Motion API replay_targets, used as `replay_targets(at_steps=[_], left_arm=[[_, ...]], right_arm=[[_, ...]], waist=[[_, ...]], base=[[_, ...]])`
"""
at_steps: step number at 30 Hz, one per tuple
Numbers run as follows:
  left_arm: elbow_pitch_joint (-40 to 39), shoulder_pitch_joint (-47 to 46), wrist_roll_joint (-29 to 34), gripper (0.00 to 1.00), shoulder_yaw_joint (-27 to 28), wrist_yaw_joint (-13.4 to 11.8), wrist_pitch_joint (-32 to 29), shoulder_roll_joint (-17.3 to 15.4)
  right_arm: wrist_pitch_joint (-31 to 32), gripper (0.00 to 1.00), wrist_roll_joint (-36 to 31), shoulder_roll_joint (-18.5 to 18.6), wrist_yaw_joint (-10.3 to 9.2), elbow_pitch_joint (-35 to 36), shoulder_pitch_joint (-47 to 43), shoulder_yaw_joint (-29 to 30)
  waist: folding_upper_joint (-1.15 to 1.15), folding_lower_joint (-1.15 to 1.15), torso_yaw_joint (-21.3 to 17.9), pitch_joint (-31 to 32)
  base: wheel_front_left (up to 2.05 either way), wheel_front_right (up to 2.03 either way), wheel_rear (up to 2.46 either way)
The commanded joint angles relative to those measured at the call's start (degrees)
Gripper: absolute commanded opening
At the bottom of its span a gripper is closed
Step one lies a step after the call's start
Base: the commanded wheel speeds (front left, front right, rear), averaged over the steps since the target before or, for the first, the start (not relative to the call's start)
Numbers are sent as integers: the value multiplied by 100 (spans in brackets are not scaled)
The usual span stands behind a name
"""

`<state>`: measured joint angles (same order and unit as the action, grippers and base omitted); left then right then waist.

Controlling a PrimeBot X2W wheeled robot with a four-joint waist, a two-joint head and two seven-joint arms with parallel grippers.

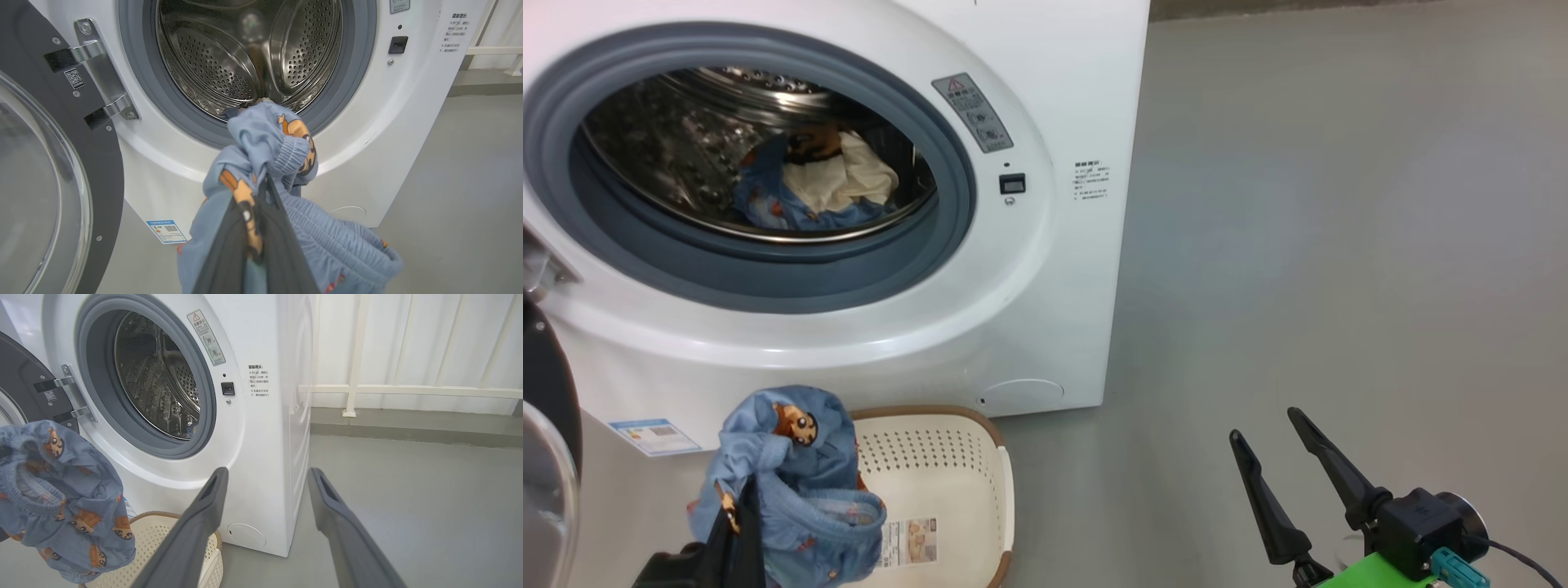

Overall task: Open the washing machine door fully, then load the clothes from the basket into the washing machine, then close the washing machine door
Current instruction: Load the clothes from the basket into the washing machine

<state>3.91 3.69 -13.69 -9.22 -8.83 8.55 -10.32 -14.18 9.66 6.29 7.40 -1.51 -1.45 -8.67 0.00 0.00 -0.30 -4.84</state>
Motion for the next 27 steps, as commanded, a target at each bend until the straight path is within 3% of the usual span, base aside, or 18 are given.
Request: replay_targets(at_steps=[1, 27], left_arm=[[-215, -70, 2, 0, 191, -33, -14, -124], [-594, 212, -131, 0, 134, -85, -234, -261]], right_arm=[[14, 100, -53, 10, 9, 165, 10, -113], [99, 100, -91, -131, 9, 215, -267, -95]], waist=[[0, 0, 31, 69], [0, 0, 80, 530]], base=[[0, 0, 0], [0, 0, 0]])
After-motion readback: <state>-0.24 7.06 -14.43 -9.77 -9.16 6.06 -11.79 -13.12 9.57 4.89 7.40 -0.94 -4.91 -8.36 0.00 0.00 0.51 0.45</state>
